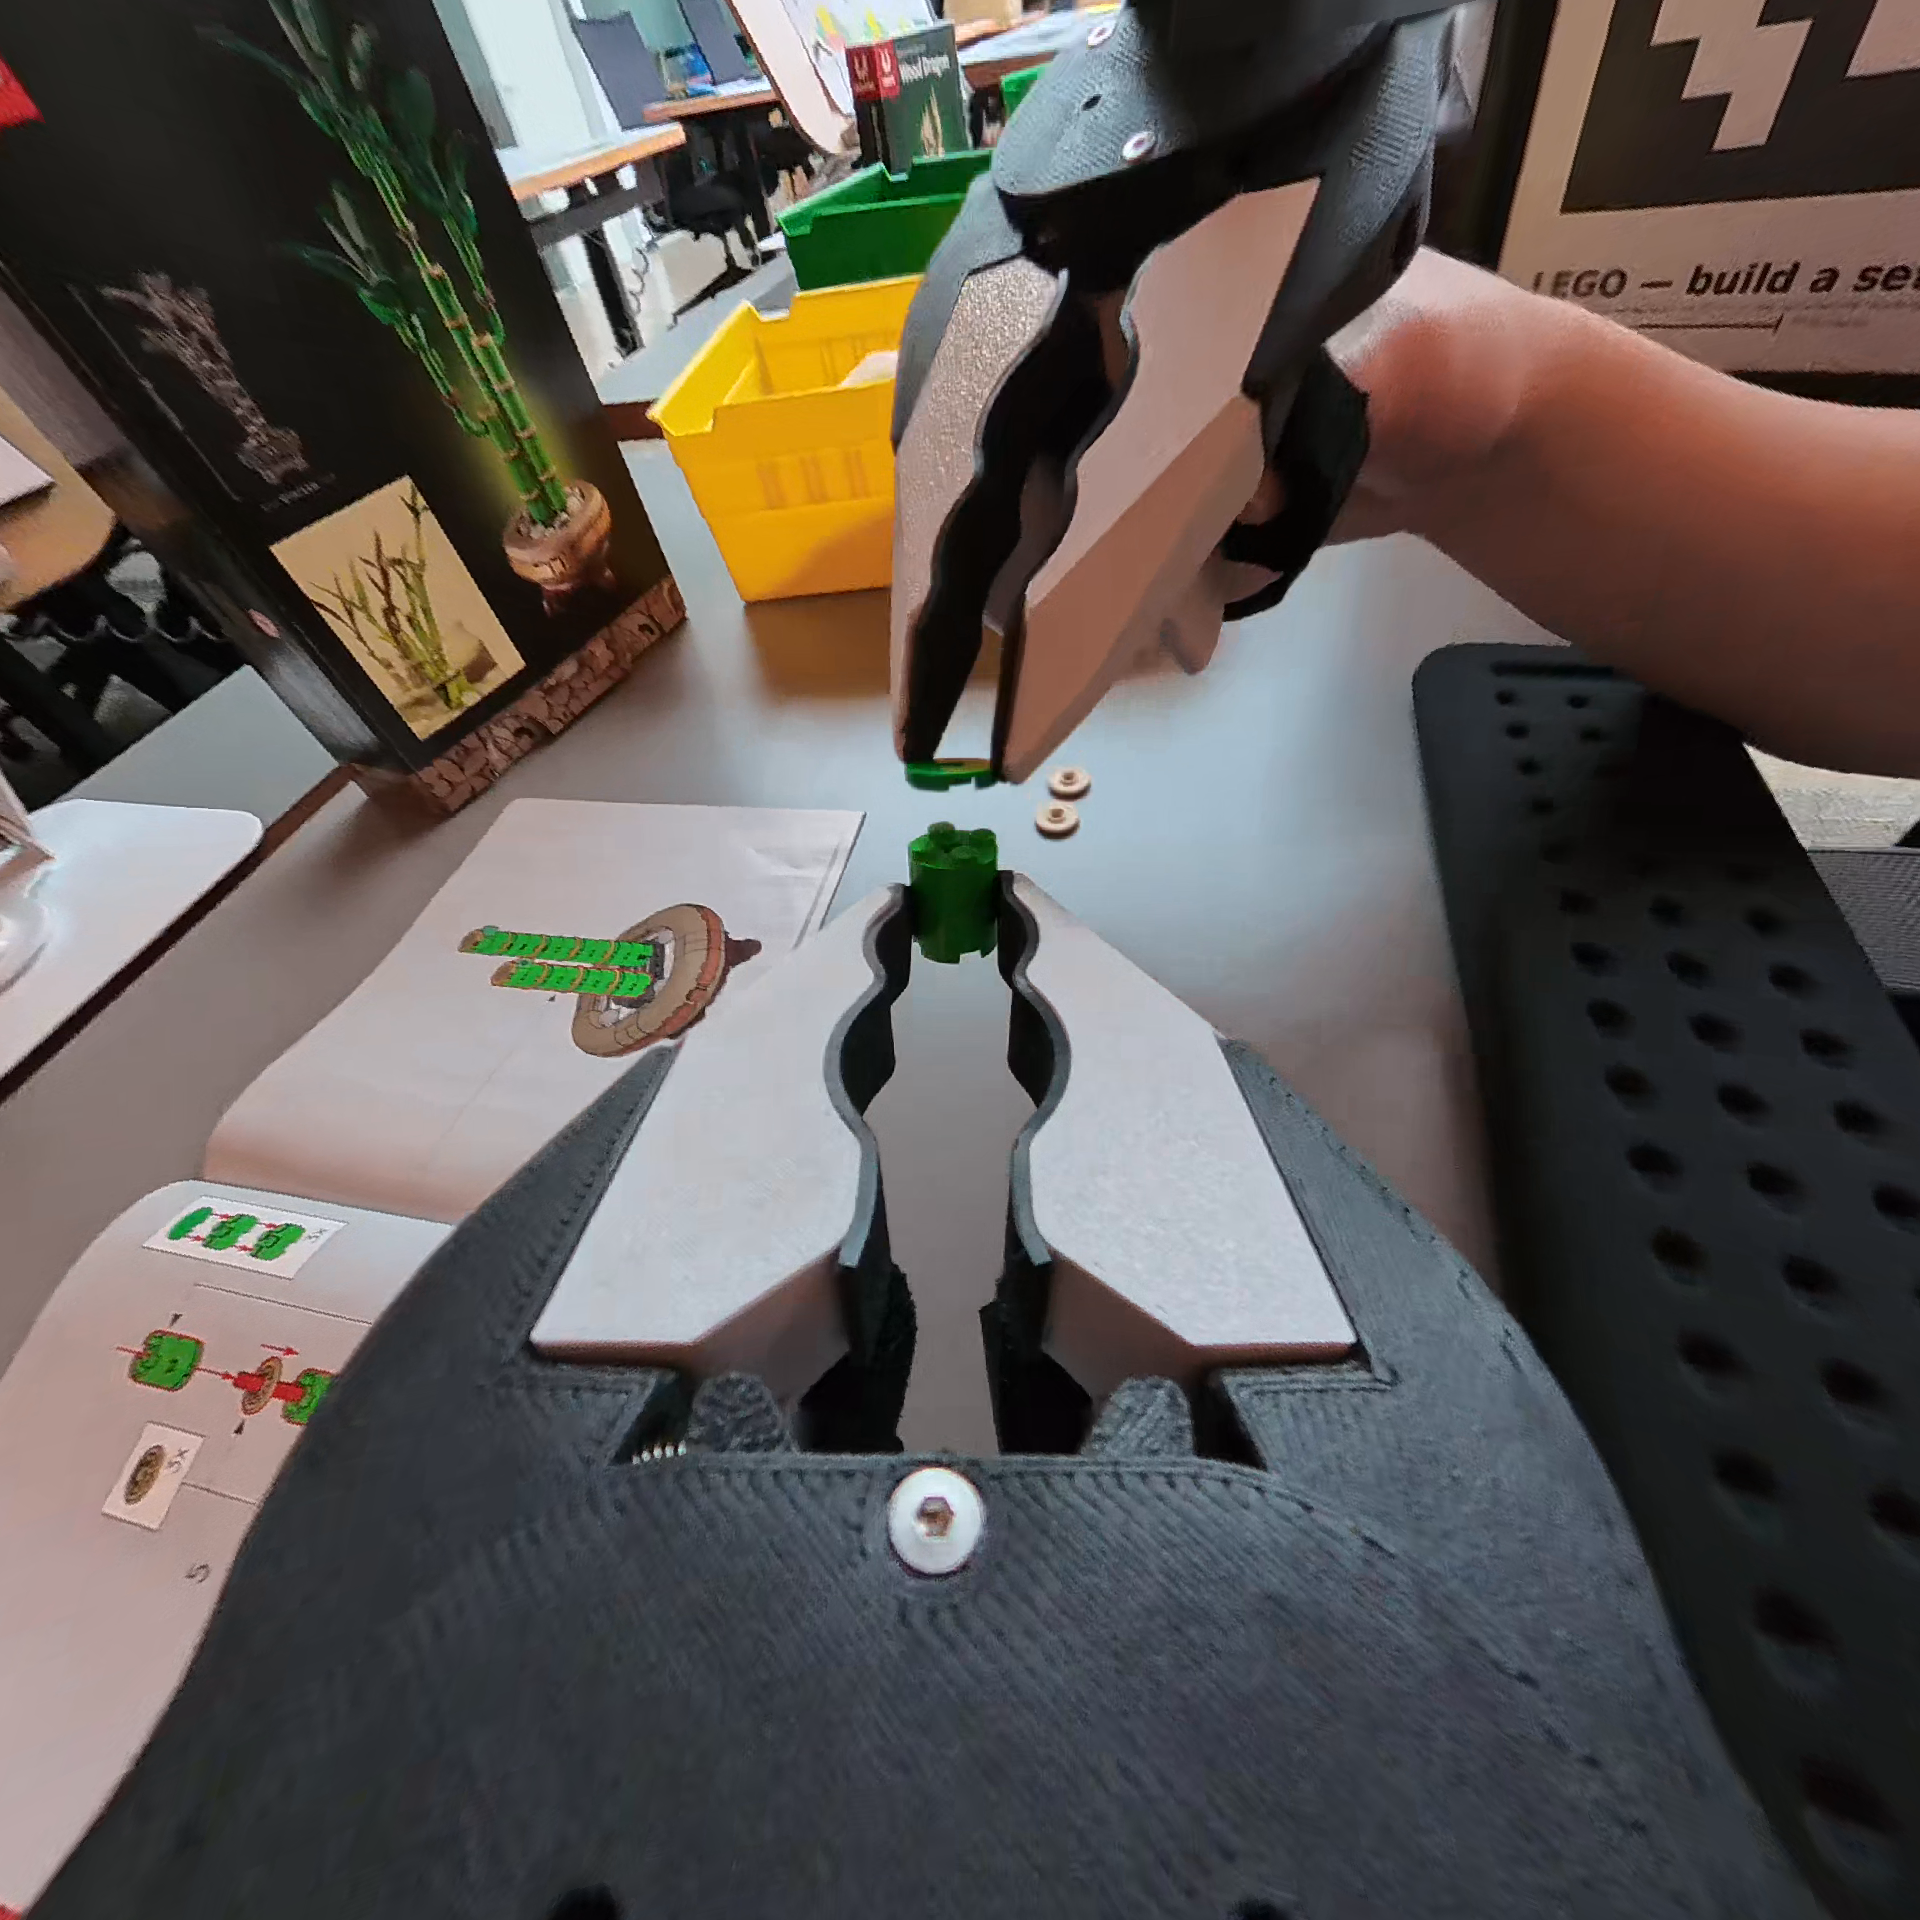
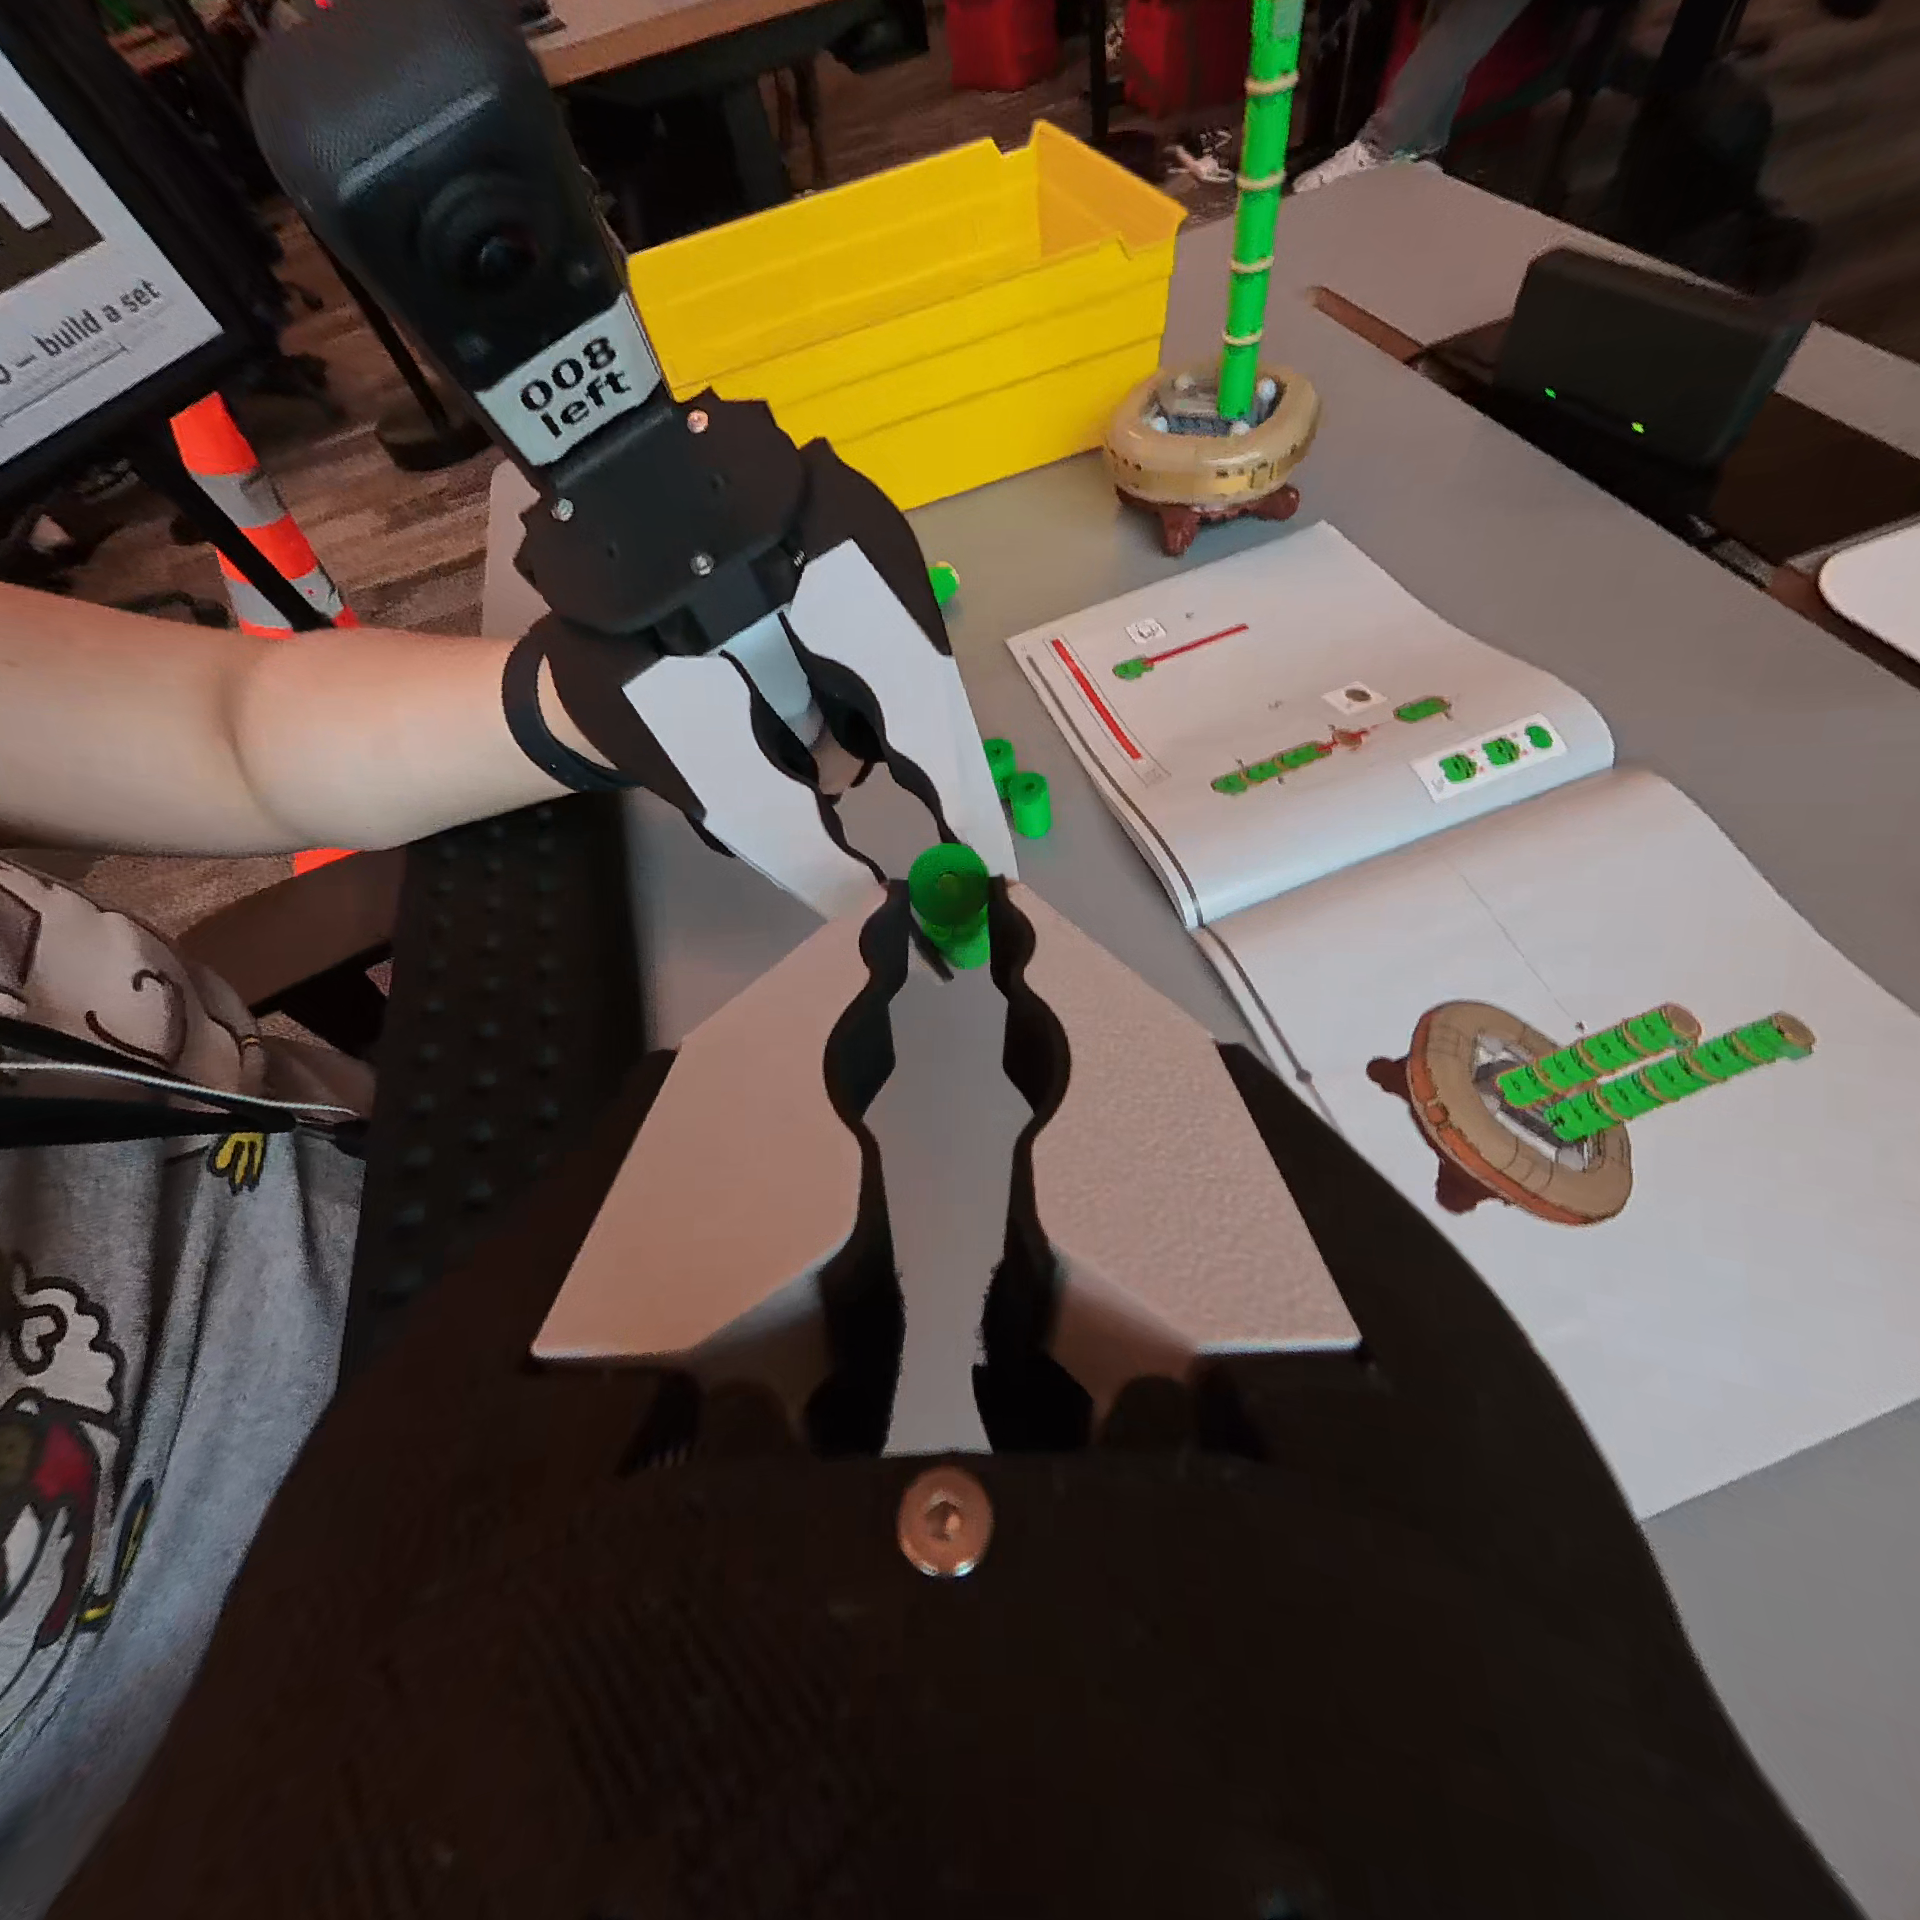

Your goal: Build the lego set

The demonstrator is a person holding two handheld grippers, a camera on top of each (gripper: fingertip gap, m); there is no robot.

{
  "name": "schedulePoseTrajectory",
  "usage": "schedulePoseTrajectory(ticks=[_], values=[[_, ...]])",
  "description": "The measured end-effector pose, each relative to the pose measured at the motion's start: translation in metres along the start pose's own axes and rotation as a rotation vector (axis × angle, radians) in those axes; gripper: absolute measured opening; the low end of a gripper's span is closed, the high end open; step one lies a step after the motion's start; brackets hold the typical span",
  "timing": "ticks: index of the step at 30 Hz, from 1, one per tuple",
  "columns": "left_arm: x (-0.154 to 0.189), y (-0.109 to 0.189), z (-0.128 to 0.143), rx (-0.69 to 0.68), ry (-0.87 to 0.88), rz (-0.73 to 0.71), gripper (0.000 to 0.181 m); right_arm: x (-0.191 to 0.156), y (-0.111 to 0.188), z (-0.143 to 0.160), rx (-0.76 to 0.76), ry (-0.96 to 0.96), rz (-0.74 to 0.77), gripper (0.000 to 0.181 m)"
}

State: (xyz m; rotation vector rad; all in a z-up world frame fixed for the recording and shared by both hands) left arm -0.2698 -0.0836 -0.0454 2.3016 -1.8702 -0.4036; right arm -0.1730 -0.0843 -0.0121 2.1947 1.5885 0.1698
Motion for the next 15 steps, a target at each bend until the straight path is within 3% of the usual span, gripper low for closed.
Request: schedulePoseTrajectory(ticks=[10,15], values=[[-0.018,0.027,-0.016,0.121,0.077,-0.145,0.014,0.007,-0.016,-0.071,-0.307,0.160,-0.115,0.014],[-0.034,0.033,-0.008,0.114,0.142,-0.184,0.015,0.011,-0.032,-0.072,-0.333,0.189,-0.098,0.014]])
Point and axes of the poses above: each gripper's, where its closed fingertips meet, y back along the fingers, z out of its underside, x = y × z across the jaws, the point moved 6 cm from there along y, back along the fingers, and after that the axes turned 1 degree about y, right-handed, at the moved point
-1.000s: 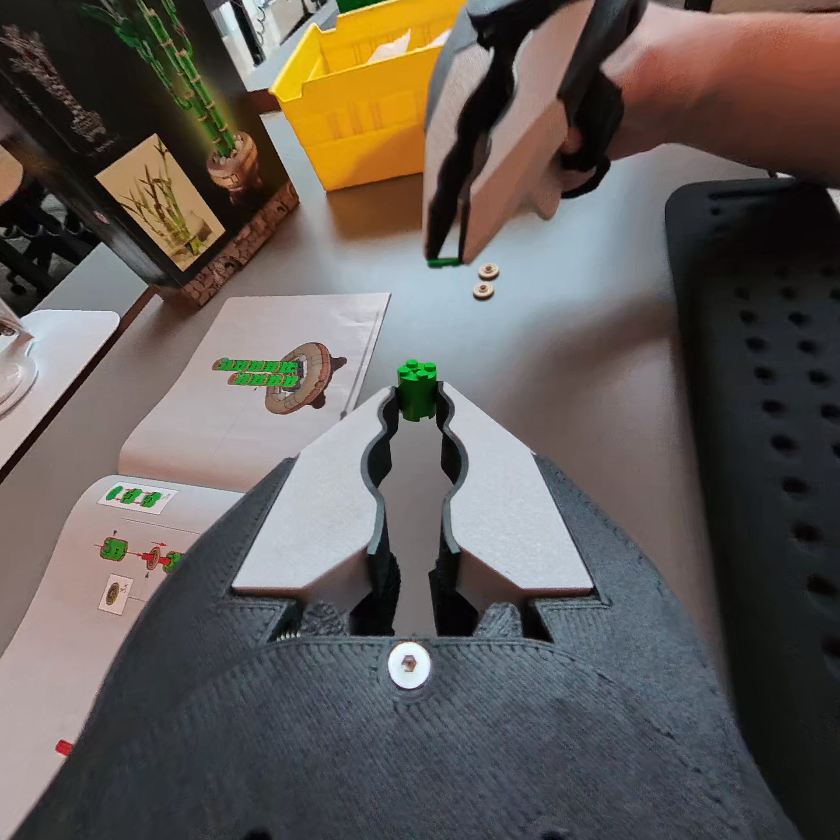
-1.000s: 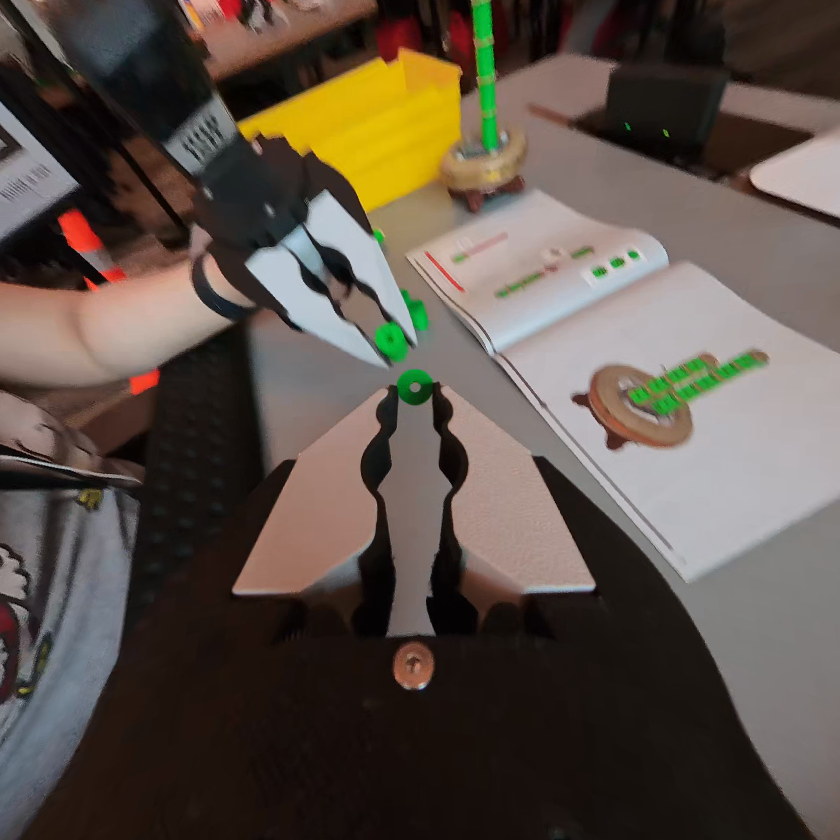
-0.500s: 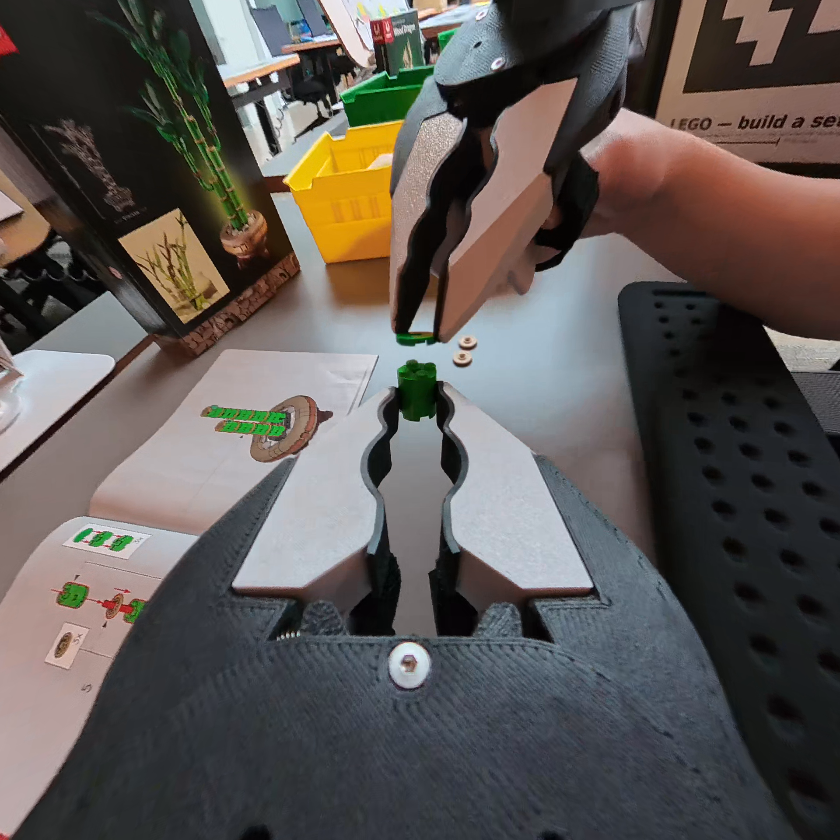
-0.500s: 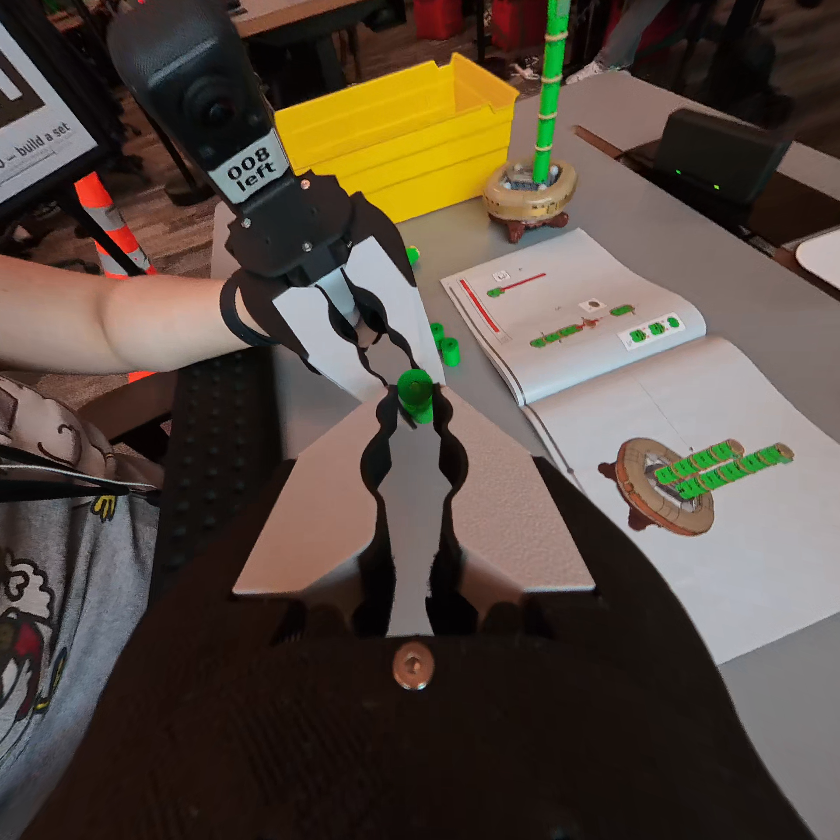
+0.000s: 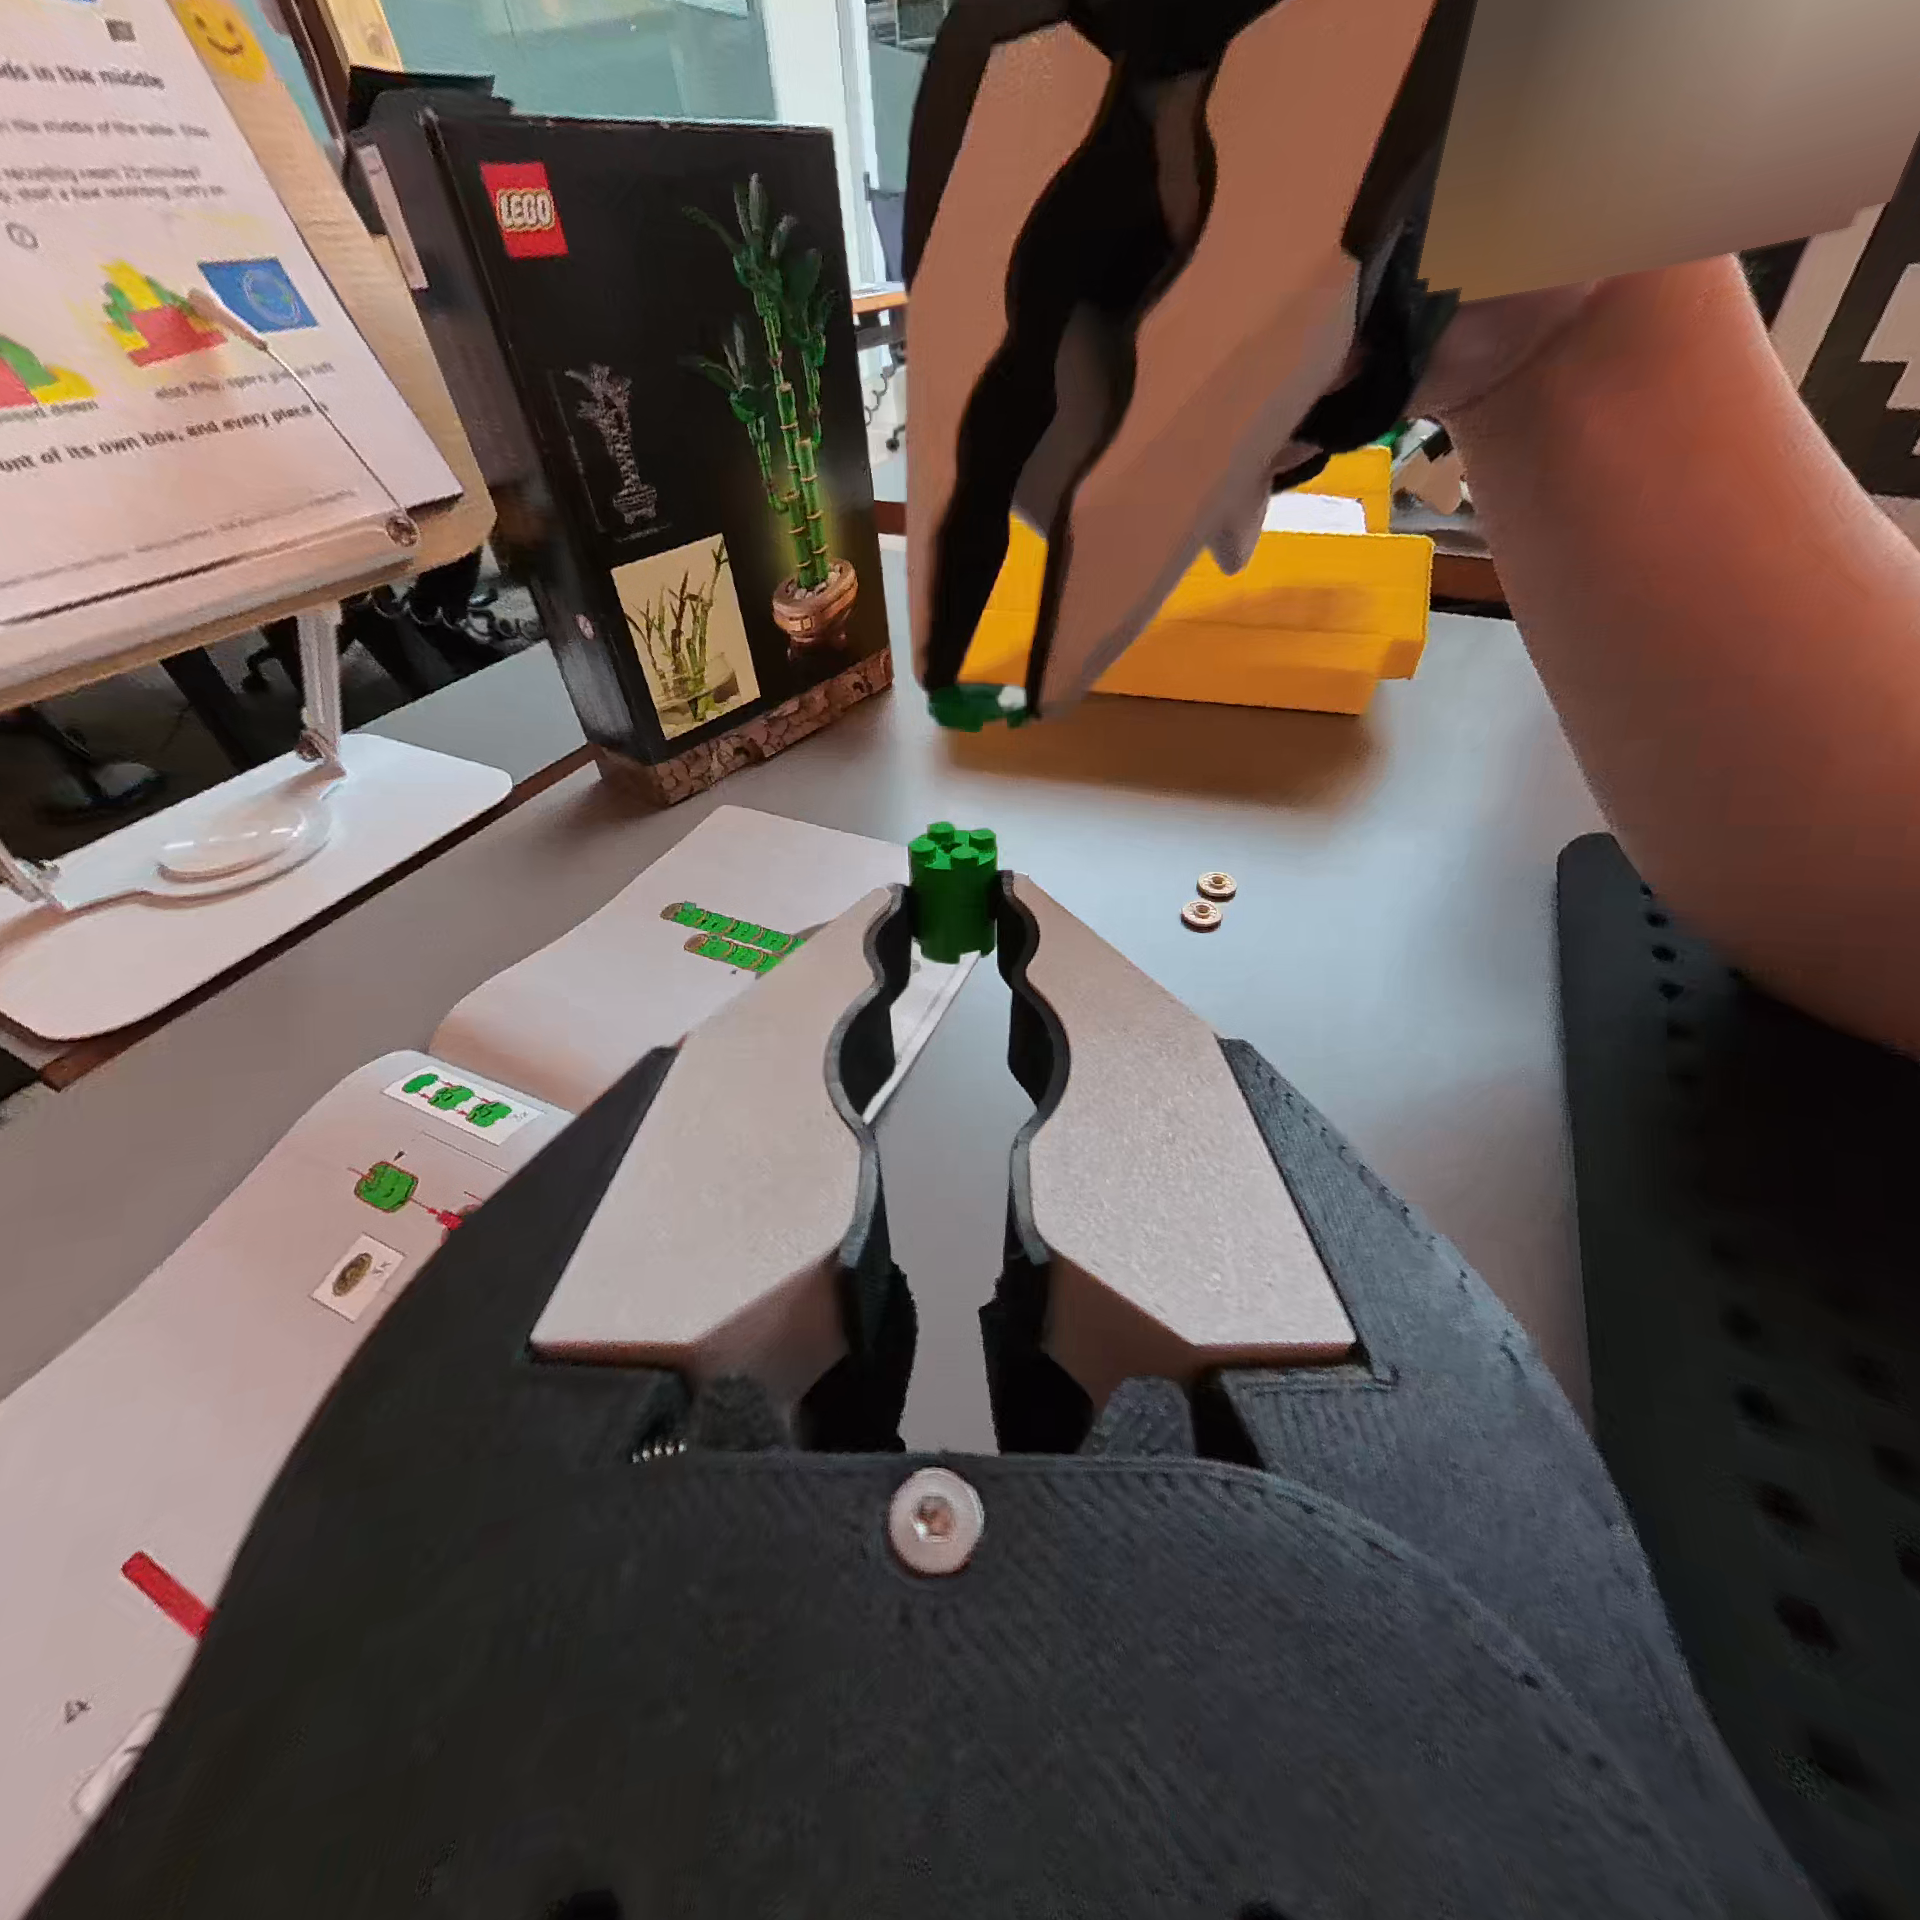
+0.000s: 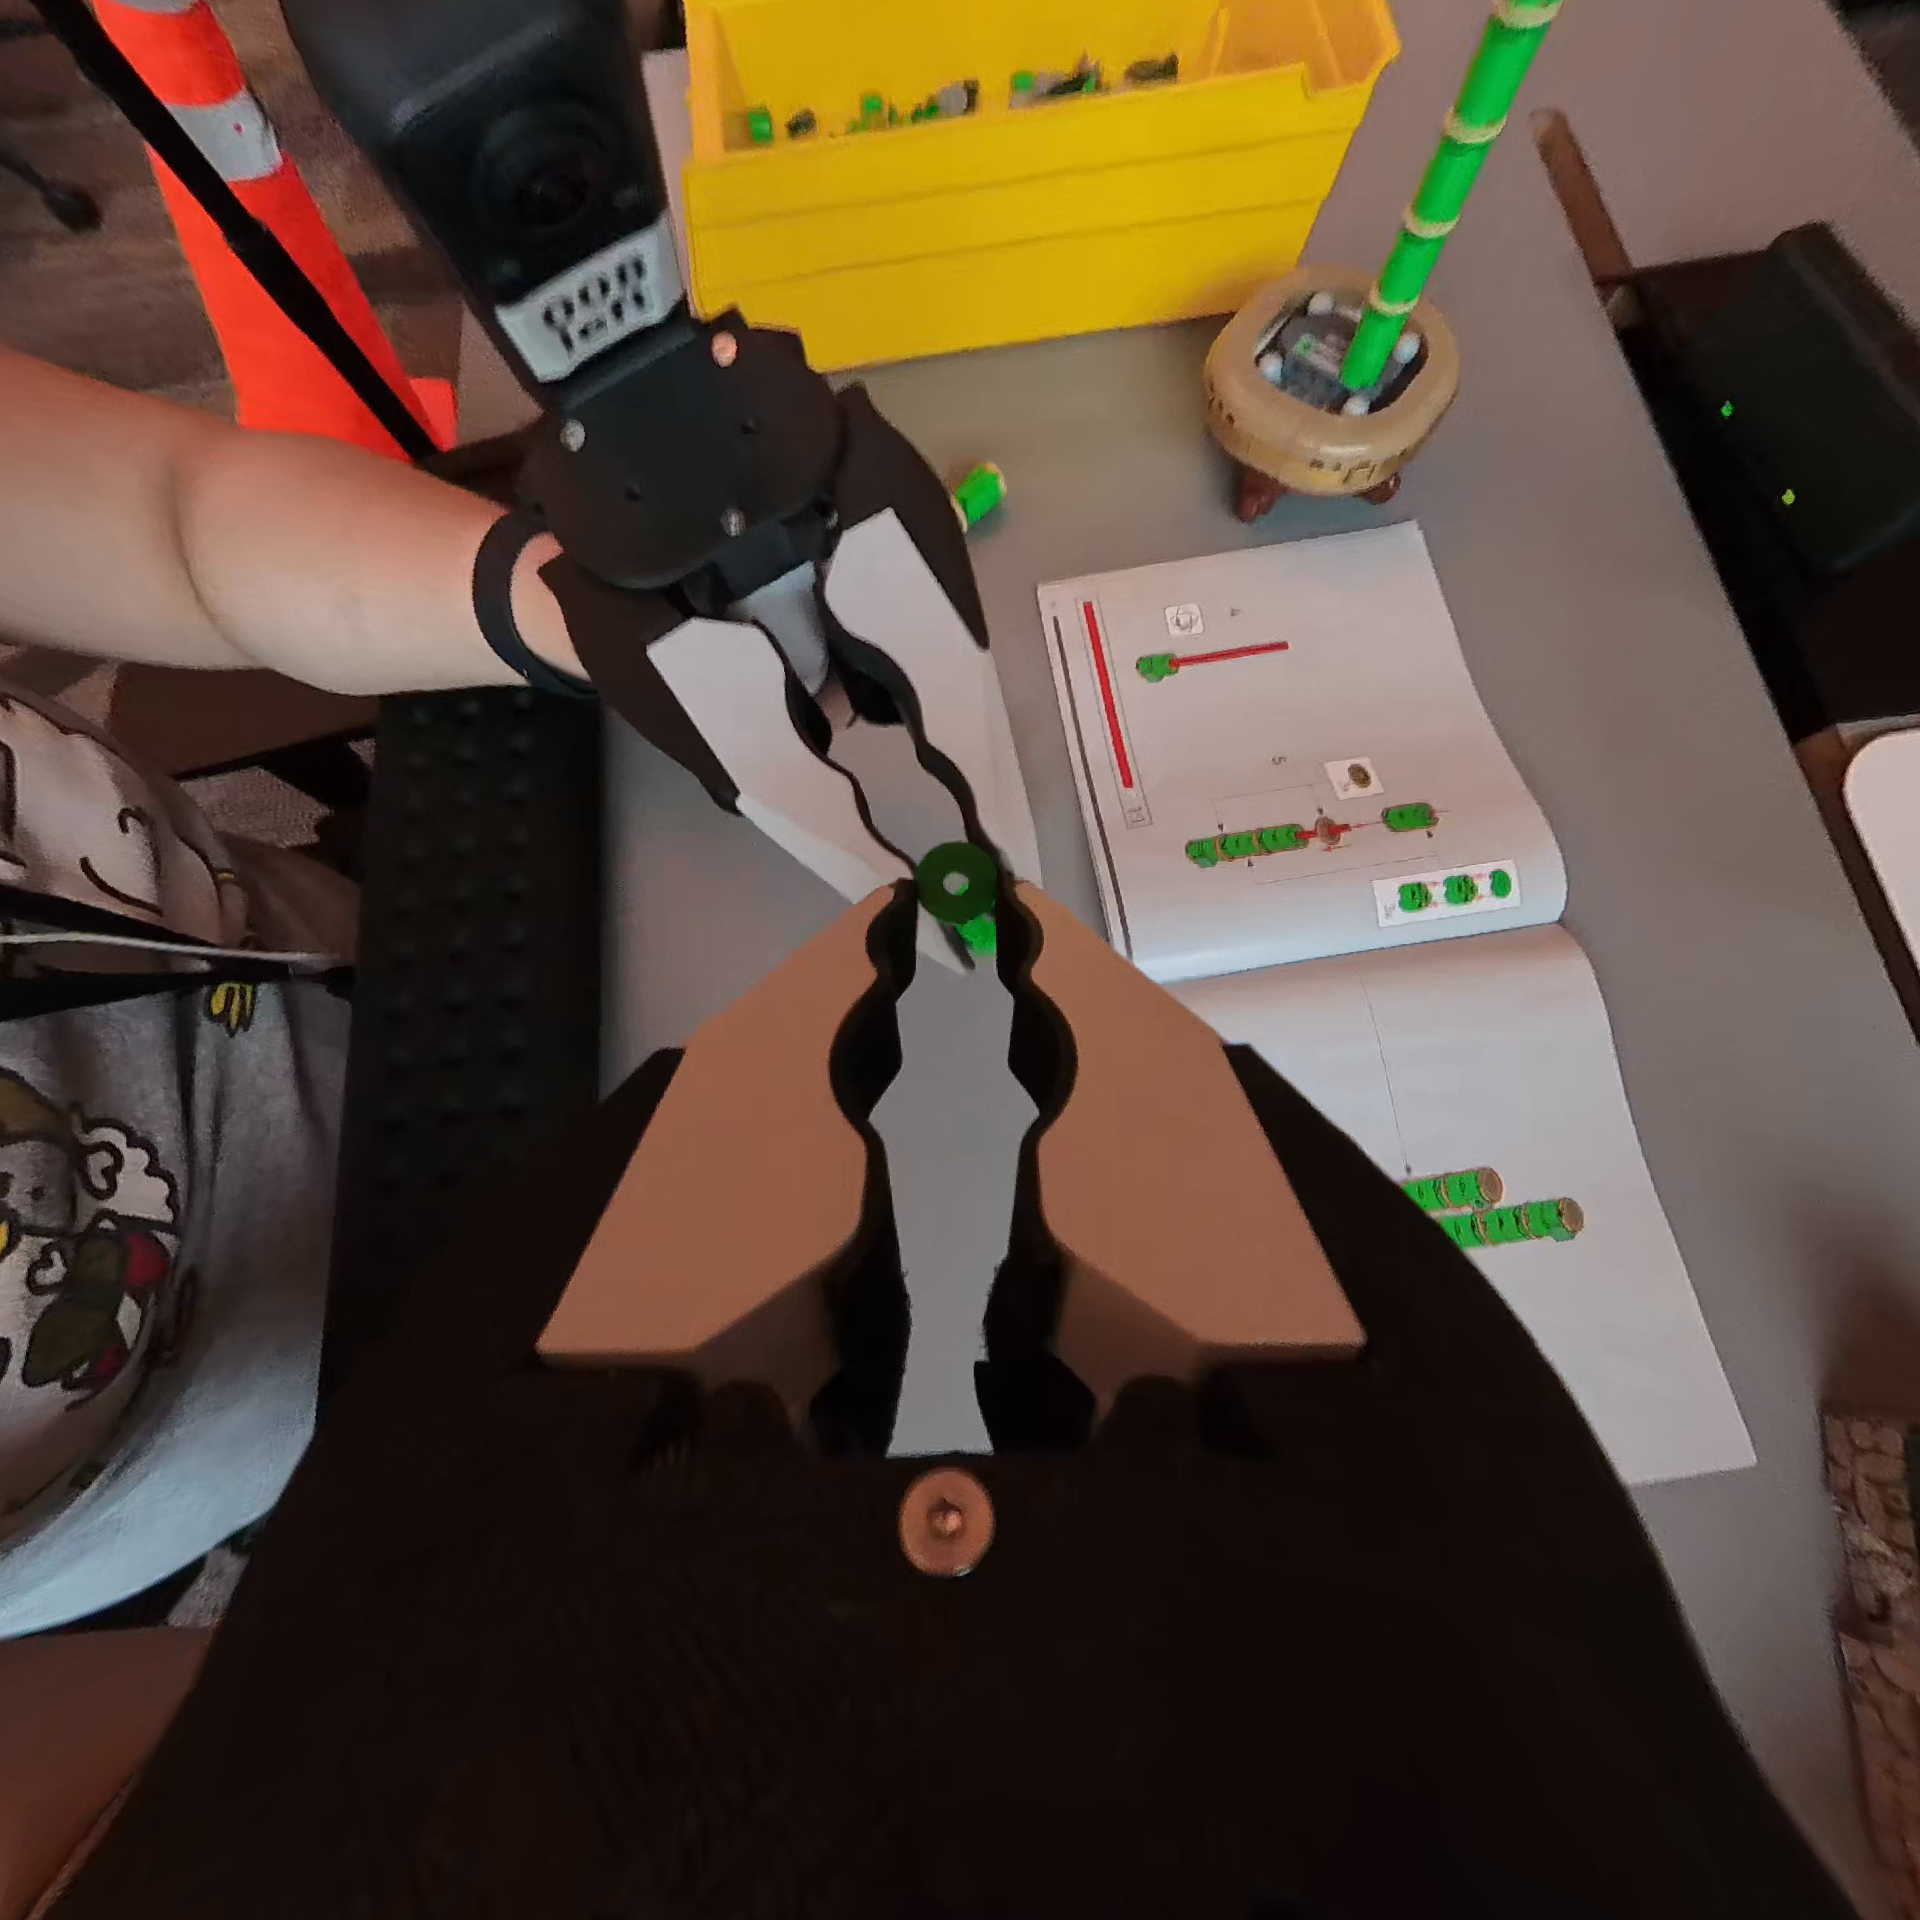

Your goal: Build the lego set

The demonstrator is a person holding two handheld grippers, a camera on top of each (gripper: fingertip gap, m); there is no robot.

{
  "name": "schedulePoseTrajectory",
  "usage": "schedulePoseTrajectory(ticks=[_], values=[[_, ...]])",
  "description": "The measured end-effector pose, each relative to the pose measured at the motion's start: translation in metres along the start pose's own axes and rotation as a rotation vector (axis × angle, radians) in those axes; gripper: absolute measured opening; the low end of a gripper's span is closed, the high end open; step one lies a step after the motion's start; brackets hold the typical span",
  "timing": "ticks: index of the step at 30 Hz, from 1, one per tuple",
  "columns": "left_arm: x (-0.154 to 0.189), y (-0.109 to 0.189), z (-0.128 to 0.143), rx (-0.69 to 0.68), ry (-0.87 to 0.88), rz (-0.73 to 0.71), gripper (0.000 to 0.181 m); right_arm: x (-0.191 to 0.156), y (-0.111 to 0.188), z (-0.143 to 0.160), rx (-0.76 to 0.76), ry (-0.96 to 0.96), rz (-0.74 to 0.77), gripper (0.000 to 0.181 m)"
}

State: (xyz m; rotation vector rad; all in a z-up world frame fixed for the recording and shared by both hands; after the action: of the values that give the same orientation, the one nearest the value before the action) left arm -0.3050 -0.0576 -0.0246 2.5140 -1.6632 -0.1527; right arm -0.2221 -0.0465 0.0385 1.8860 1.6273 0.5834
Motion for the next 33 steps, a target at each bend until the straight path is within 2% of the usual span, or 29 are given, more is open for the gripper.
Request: schedulePoseTrajectory(ticks=[6,14,33], values=[[-0.004,-0.002,0.003,-0.014,0.028,0.006,0.015,0.006,-0.013,0.014,-0.063,-0.025,0.007,0.014],[-0.002,-0.001,0.002,-0.014,0.017,0.010,0.014,0.004,-0.015,0.013,-0.065,0.007,0.014,0.014],[0.004,0.000,0.002,-0.057,-0.118,-0.024,0.014,0.001,-0.017,0.016,-0.093,0.020,0.017,0.014]])
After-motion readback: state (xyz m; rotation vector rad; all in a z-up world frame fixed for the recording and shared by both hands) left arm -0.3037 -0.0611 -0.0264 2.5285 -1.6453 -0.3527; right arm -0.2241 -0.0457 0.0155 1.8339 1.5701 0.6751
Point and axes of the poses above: each gripper's, where its closed fingertips meet, y back along the fingers, z out of its underside, x = y × z across the jaws, the point moved 6 cm from there along y, back along the fingers, and after that the axes turned 1 degree about y, right-handed, at the moved point
